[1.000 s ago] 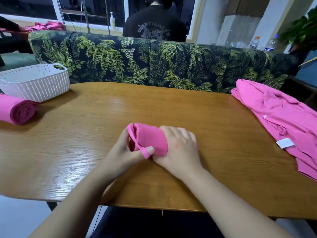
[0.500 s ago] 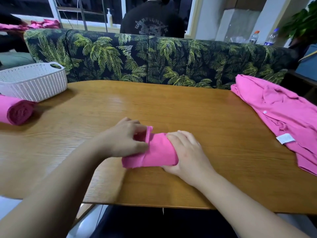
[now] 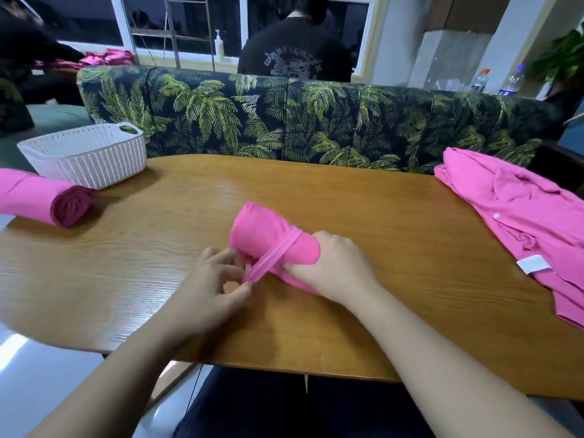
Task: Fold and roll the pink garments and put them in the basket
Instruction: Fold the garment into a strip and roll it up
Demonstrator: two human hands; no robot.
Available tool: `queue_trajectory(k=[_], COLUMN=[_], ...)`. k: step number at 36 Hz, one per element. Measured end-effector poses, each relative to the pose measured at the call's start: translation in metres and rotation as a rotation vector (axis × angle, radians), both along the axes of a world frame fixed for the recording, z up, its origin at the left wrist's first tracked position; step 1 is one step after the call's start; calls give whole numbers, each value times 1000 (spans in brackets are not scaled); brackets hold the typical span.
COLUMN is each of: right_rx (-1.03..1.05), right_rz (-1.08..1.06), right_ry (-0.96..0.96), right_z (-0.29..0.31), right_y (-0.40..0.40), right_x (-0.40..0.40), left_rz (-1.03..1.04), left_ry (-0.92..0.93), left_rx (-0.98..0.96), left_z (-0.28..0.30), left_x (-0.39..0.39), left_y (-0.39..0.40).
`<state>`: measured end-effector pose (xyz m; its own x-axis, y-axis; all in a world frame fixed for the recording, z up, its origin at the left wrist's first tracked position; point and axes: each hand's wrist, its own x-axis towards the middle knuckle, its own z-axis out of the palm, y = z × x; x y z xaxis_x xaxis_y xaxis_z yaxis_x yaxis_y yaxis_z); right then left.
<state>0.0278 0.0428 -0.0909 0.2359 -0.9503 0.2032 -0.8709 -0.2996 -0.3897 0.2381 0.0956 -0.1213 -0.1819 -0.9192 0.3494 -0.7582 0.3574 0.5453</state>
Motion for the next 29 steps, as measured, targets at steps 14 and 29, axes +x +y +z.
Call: queue_trajectory(k=[14, 29], right_rx=[61, 102], right_rz=[111, 546], right_ry=[-283, -271], right_z=[17, 33], right_y=[-12, -86], right_x=[111, 246], left_rz=[77, 428], left_ry=[737, 433], left_rx=[263, 27], left_z=[23, 105], left_x=[59, 197], left_y=[-4, -86])
